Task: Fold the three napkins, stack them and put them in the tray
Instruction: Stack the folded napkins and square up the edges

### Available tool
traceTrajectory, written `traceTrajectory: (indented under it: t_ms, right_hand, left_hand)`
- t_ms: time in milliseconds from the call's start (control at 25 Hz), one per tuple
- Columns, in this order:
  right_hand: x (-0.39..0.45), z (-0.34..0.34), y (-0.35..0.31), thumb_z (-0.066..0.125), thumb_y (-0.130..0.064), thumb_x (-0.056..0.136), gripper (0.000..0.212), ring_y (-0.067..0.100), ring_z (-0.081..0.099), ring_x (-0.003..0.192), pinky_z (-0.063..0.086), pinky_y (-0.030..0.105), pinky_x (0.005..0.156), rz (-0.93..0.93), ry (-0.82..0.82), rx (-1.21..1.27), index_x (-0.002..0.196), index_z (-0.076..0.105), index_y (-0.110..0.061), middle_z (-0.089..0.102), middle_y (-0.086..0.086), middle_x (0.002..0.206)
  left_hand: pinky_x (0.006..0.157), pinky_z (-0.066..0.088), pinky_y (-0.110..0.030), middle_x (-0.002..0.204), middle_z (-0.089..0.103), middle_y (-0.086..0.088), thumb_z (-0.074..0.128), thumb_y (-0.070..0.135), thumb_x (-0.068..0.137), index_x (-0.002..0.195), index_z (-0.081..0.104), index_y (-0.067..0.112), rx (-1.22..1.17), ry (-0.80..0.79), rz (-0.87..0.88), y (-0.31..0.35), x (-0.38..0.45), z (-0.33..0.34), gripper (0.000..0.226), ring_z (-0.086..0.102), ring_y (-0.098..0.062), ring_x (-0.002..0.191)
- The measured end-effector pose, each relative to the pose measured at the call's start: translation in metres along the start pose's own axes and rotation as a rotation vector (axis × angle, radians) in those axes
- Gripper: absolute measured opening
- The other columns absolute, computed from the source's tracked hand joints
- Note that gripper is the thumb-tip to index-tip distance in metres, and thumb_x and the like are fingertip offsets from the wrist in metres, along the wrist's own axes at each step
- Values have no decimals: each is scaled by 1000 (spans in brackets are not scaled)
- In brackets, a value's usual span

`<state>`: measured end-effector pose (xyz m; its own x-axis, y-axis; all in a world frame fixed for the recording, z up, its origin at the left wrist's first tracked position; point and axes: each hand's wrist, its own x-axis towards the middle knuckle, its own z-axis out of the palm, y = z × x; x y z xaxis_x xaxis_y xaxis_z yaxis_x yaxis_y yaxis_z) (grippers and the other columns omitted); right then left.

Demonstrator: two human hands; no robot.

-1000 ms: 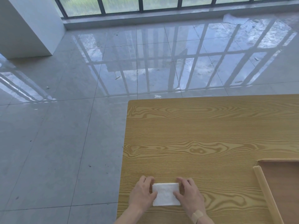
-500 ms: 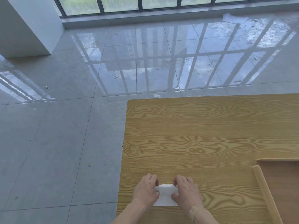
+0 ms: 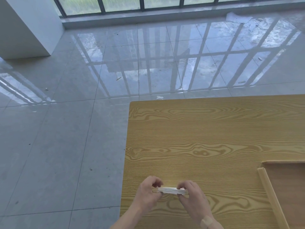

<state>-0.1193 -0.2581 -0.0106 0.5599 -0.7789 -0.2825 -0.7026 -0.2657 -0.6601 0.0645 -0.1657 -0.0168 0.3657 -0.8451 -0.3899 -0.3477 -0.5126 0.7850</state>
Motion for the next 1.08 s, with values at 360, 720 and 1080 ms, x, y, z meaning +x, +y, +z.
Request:
traceTrajectory:
  t_ms: [360,720,1080]
  right_hand:
    - [0,2,1,77,-15,74,35,3,54,101,46,26,82,39,-1,11,100,63,-33,57,-26,100]
    - [-2,2,-3,74,-16,76,30,-1,52,99,44,24,78,57,6,21,96,63,-36,57,-28,99]
    - [-1,6,-5,72,-12,75,33,-1,52,99,42,19,78,25,-42,28,94,63,-36,57,-30,98]
  left_hand:
    - [69,48,-10,101,60,13,74,5,74,96,61,40,-17,49,-133,-2,-3,2,43,59,-4,85]
    - [70,49,-13,101,60,10,68,2,72,95,60,39,-29,24,-73,10,0,10,45,59,0,79]
    - [69,46,-15,109,52,3,59,-4,71,137,51,17,-41,-104,-45,5,3,16,70,51,5,69]
